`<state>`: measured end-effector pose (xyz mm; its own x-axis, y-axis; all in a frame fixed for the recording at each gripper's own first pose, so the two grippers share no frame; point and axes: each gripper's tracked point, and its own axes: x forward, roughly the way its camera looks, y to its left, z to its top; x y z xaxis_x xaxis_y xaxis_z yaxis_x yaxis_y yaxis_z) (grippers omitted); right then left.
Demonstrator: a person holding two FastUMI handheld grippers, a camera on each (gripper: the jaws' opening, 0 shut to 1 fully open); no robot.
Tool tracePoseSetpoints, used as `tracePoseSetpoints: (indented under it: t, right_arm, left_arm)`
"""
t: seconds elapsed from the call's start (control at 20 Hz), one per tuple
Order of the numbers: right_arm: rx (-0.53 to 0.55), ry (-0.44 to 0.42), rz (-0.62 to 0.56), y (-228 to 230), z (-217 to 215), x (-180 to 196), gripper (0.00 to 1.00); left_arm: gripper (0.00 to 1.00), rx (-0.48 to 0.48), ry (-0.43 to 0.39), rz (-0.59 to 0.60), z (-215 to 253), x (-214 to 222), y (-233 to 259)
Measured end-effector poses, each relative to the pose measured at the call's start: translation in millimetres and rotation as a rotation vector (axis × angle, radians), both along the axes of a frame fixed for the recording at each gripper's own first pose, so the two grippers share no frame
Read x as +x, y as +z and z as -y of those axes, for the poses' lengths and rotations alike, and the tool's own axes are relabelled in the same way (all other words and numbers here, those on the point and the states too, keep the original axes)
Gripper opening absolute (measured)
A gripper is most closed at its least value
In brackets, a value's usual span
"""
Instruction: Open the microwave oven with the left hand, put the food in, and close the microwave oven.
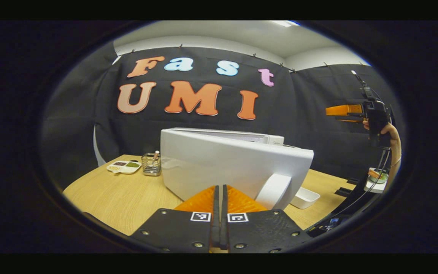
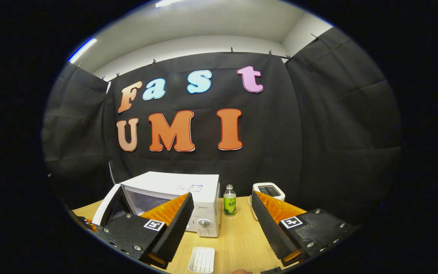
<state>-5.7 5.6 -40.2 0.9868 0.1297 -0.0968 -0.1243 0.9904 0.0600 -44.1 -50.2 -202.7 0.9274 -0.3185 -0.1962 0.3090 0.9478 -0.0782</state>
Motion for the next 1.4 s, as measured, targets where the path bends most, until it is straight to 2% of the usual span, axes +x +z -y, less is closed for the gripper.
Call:
tracePoseSetpoints:
  t: [0.2,0.45,0.9,1.4]
  right_arm:
    - [0.002,-0.019,-0.004,0,13,2,0.95]
    - [0.005,-0.033,-0.012,-2,25,5,0.95]
    - [0.001,-0.077,-0.014,-1,55,8,0.95]
    - [0.003,-0.133,-0.025,-6,87,9,0.95]
  left_arm:
    - [0.01,0.025,-0.035,0.022,31,17,4]
    - [0.01,-0.009,-0.062,0.013,66,46,0]
    - [0.00,-0.005,-0.034,0.029,118,121,-5]
    - [0.01,0.084,0.032,0.047,150,188,-18]
